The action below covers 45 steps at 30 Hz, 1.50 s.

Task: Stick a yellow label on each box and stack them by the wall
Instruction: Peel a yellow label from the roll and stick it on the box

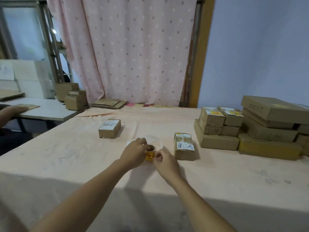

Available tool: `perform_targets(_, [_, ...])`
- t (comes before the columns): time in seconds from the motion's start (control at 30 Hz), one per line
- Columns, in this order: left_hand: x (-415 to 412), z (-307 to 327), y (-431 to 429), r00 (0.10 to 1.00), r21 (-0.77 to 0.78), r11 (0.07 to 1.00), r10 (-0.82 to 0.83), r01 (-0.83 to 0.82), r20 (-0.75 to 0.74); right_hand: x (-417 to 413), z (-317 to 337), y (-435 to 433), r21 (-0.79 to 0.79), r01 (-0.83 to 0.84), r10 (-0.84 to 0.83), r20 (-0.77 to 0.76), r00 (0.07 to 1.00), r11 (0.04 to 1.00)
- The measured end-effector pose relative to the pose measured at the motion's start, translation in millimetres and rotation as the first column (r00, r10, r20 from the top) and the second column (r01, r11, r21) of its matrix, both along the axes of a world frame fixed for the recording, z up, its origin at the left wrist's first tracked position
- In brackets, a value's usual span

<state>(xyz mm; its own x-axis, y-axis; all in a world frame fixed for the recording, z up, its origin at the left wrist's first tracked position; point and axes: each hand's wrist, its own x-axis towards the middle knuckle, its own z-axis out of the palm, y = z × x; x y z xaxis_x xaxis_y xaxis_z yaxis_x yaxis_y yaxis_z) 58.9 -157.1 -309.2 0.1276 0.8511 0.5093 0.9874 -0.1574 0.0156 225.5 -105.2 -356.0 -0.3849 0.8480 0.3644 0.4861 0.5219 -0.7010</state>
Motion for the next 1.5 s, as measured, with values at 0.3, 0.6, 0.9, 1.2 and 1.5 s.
perform_targets(0.3, [9.9,0.8,9.1,0.919,-0.062,0.998,0.009,0.017,0.394,2.0,9.1,-1.5,0.010,0.023,-0.023,0.013,1.000,1.000])
perform_targets(0.6, [17.4,15.2,-6.1,0.539,-0.153,0.966,0.015,0.211,0.842,1.7,24.9,7.2,0.017,0.074,-0.072,-0.097,0.993,0.997])
perform_targets(0.9, [12.2,9.5,-13.3,0.750,-0.100,0.995,0.044,0.029,0.660,6.3,23.6,7.9,-0.123,-0.028,0.003,-0.204,0.979,0.992])
perform_targets(1.2, [13.7,2.3,-13.3,0.732,-0.075,0.997,0.049,0.003,0.680,6.7,20.9,7.5,-0.052,-0.018,0.007,-0.218,0.976,0.998])
perform_targets(1.5, [12.3,4.2,-13.7,0.803,-0.079,0.995,0.102,-0.068,0.587,12.5,19.0,13.4,0.077,0.086,-0.066,-0.238,0.969,0.993])
